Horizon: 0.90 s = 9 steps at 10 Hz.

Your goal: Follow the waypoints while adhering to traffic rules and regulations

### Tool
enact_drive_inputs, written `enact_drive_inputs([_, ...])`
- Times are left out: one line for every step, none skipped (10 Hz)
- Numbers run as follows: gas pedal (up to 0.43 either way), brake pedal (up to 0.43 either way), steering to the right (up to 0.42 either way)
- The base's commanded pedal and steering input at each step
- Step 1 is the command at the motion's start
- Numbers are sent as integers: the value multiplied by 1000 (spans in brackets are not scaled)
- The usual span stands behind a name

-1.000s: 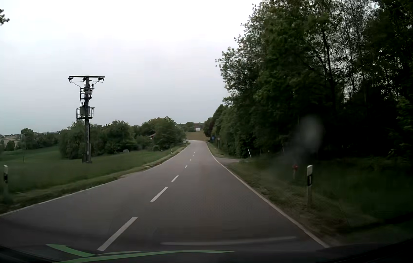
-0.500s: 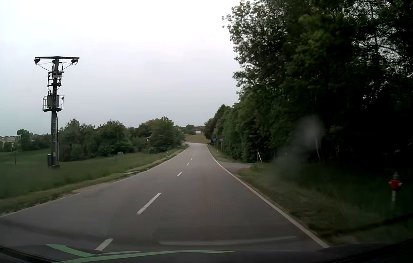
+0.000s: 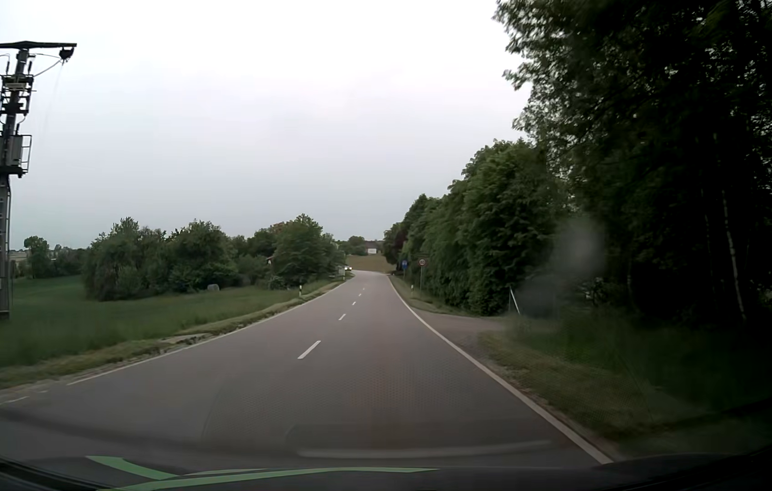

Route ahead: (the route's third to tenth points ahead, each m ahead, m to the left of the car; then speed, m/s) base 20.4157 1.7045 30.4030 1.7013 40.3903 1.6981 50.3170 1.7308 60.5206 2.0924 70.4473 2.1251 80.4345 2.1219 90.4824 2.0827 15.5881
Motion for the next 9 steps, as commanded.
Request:
enact_drive_inputs([0, 0, -1])
enact_drive_inputs([0, 0, -1])
enact_drive_inputs([0, 0, -1])
enact_drive_inputs([0, 0, 0])
enact_drive_inputs([0, 0, 0])
enact_drive_inputs([0, 0, 0])
enact_drive_inputs([0, 0, 0])
enact_drive_inputs([0, 0, 0])
enact_drive_inputs([0, 0, 0])
